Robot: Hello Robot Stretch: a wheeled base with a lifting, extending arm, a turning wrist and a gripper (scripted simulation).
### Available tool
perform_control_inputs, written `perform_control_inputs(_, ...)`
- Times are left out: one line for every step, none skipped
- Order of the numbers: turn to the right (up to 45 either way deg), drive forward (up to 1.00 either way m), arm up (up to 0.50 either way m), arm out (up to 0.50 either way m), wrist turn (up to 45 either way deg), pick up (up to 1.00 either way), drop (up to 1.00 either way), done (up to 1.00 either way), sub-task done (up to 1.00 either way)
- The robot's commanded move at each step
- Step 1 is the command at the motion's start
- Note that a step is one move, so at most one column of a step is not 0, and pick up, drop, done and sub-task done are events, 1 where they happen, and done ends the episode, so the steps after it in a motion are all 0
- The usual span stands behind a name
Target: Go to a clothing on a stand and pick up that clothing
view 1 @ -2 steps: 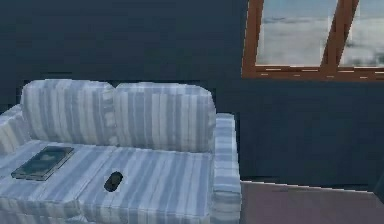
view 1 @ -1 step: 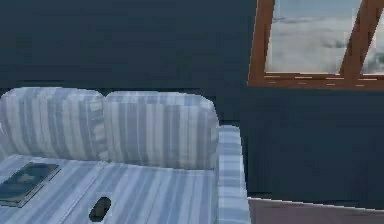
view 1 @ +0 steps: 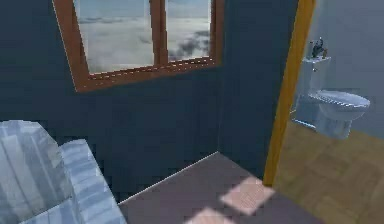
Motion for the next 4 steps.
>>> perform_control_inputs(36.0,0.0,0.0,0.0,0.0,0.0,0.0,0.0,0.0)
perform_control_inputs(0.0,0.6,0.0,0.0,0.0,0.0,0.0,0.0,0.0)
perform_control_inputs(15.0,0.0,0.0,0.0,0.0,0.0,0.0,0.0,0.0)
perform_control_inputs(0.0,0.45,0.0,0.0,0.0,0.0,0.0,0.0,0.0)
